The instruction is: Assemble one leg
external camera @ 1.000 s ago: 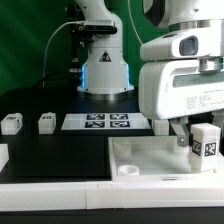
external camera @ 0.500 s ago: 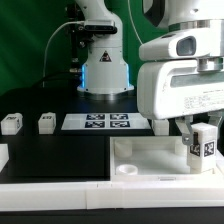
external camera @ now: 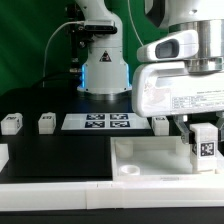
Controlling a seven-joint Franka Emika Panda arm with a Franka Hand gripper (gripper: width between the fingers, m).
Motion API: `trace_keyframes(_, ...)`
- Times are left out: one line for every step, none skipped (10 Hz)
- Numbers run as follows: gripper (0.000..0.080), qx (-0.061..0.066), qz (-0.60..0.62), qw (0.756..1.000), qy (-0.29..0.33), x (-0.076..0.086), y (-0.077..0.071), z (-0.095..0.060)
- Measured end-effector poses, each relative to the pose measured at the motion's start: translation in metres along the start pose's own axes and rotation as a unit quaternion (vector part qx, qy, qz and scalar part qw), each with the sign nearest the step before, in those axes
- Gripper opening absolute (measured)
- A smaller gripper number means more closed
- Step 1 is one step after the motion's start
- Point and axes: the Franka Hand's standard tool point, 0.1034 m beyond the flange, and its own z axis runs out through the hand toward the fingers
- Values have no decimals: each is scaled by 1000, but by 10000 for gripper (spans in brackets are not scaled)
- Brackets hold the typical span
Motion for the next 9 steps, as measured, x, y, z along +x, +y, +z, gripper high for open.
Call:
trace_keyframes(293, 0, 59, 998, 0, 0, -1, 0)
trace_keyframes(293, 0, 145, 989, 0, -1, -1, 0)
trace_keyframes(293, -2, 209, 978, 0, -1, -1, 0)
trace_keyframes(293, 0, 281, 960, -1, -1, -1, 0)
trace_keyframes(293, 3, 337, 941, -2, -1, -1, 0)
trace_keyframes(293, 4, 373, 928, -2, -1, -1, 0)
trace_keyframes(293, 7, 451, 892, -5, -1, -1, 0)
trace_keyframes(293, 9, 496, 868, -6, -2, -2, 1)
trace_keyframes(293, 11, 544, 839, -8, -2, -3, 1)
